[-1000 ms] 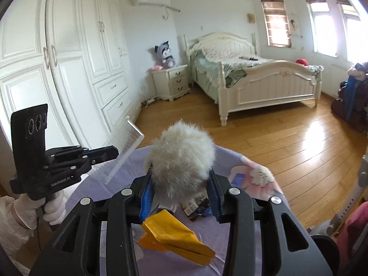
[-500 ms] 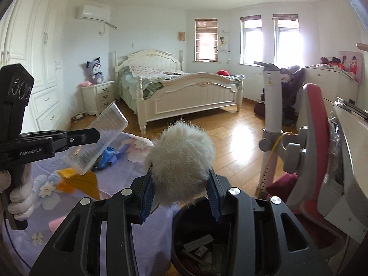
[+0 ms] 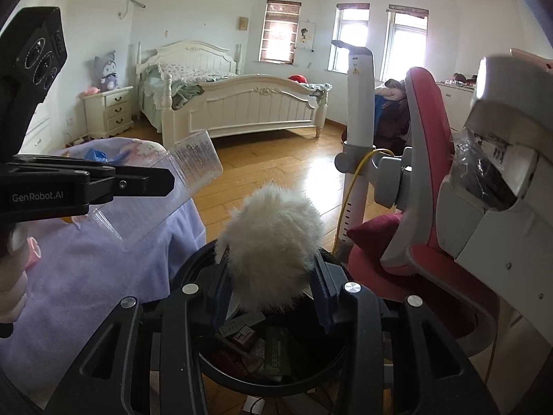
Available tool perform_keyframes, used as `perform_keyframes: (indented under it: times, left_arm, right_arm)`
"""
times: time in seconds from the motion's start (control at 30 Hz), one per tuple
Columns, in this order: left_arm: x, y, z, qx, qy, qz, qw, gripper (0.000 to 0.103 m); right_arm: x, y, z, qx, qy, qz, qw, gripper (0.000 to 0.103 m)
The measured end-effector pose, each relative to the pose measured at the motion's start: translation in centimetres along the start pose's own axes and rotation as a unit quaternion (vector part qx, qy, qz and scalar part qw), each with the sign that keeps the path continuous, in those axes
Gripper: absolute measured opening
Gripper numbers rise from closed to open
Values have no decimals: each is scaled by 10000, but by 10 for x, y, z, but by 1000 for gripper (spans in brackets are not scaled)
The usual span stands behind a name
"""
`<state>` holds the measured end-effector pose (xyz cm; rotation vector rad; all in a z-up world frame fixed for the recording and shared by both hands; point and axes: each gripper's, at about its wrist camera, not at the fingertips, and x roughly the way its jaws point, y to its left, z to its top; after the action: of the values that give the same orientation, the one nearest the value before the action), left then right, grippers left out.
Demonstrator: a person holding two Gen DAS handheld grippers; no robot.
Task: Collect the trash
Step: 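Carry the tray and pom-pom over the black bin and open both tools, then grasp the gold snack wrapper with the left tool while the right tool grasps a thin white string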
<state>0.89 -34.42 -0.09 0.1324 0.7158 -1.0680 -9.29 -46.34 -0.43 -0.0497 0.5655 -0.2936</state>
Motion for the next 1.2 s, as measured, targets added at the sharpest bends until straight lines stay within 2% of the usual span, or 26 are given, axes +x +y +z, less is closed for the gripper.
perform_keyframes:
  times: [0.23, 0.53, 0.63, 0.7, 0.73, 0.8, 0.83, 0.87, 0.97, 1.1, 1.2]
  left_arm:
    - [33, -6, 1, -48, 232, -166, 9996, 4]
    - [51, -9, 5, 7, 422, -225, 9989, 4]
    - [53, -10, 6, 57, 417, -106, 9991, 4]
    - [55, -10, 8, 55, 441, -28, 9990, 4]
    - [55, -10, 10, 37, 447, 32, 9990, 5]
    - [49, -9, 12, 14, 395, 95, 9992, 29]
    - [43, -9, 13, 15, 310, 147, 9994, 56]
    - [34, -10, 14, 17, 158, 206, 9997, 73]
    - [9, -12, 20, 84, -191, 235, 9995, 83]
    - [-24, -7, 26, -5, -483, 270, 9985, 84]
    - [-57, 11, 26, -259, -750, 476, 9957, 84]
  right_arm:
    - [15, -13, -19, -23, 265, -140, 9995, 40]
    - [21, -20, -28, 5, 427, -178, 9989, 43]
    - [22, -20, -30, -28, 457, -230, 9987, 54]
    - [22, -20, -31, -85, 466, -355, 9982, 68]
    - [21, -21, -31, -99, 456, -391, 9981, 72]
    - [16, -21, -30, -116, 396, -431, 9982, 81]
    - [14, -21, -29, -119, 365, -442, 9983, 81]
    - [12, -20, -29, -105, 340, -425, 9985, 81]
    - [6, -20, -26, 25, 262, -305, 9992, 81]
    - [-1, -11, -20, 42, 155, -169, 9997, 81]
    - [-7, -2, -12, -11, 60, -54, 10000, 81]
